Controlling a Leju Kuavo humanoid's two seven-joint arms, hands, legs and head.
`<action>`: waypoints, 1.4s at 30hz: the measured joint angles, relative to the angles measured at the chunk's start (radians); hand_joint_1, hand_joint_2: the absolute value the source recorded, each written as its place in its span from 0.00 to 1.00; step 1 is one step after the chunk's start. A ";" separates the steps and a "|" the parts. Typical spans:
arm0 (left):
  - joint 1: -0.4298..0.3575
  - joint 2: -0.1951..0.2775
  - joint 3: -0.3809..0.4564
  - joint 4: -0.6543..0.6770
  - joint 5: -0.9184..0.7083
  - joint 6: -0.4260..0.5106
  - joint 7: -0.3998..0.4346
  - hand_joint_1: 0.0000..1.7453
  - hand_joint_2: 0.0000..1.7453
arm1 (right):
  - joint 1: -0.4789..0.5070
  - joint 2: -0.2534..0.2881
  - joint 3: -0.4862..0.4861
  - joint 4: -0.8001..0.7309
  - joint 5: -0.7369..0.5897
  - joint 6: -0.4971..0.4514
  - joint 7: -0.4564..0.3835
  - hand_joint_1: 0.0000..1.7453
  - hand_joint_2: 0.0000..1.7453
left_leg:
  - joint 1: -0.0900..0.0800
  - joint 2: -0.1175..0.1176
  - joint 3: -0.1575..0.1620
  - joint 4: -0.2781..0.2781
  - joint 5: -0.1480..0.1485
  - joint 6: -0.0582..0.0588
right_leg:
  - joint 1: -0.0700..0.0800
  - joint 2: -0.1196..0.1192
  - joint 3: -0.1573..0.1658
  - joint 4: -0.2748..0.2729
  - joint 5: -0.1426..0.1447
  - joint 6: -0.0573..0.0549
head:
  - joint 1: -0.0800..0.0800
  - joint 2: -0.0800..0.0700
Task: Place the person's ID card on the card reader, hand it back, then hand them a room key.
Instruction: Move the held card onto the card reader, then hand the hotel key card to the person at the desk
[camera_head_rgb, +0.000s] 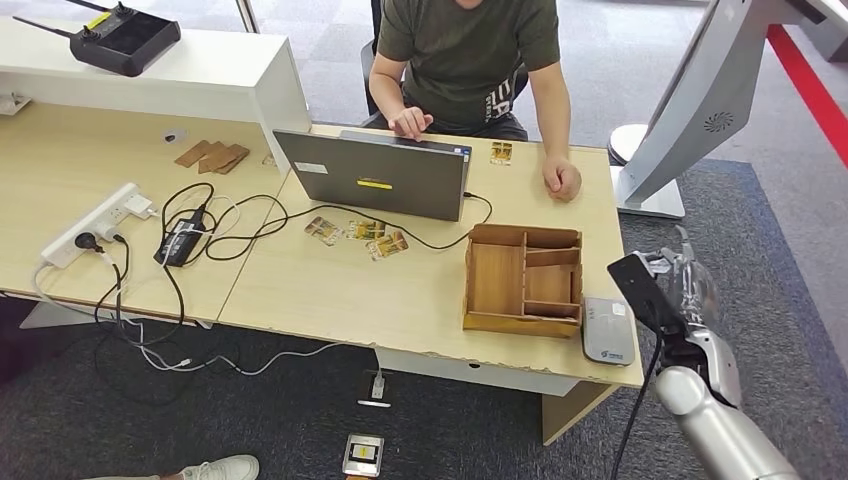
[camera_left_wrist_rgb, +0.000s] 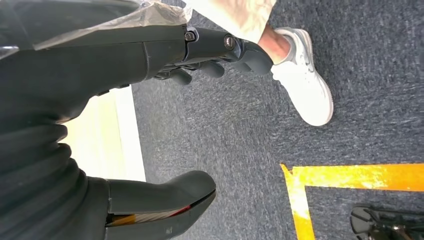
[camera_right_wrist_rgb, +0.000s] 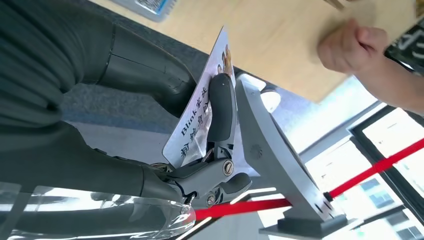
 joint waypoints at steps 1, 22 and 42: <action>-0.004 0.000 -0.001 0.000 -0.003 -0.001 0.003 0.00 1.00 | -0.008 -0.001 -0.003 -0.014 0.007 0.010 0.003 1.00 1.00 | 0.000 0.000 0.000 0.000 0.000 0.000 | 0.000 0.000 0.000 0.000 0.000 0.000 | 0.000 0.000; -0.093 -0.025 -0.055 0.000 -0.064 -0.044 0.059 0.00 1.00 | -0.229 0.193 0.026 0.038 0.162 0.218 -0.023 1.00 1.00 | 0.000 0.000 0.000 0.000 0.001 -0.001 | 0.000 0.000 0.000 0.001 0.000 0.000 | 0.000 0.000; -0.117 -0.039 -0.091 0.000 -0.066 -0.055 0.072 0.00 1.00 | -0.314 0.286 0.050 0.212 0.143 0.204 -0.084 0.00 1.00 | 0.000 0.000 0.000 0.000 0.001 -0.001 | 0.000 0.000 0.000 0.001 0.000 0.000 | 0.000 0.000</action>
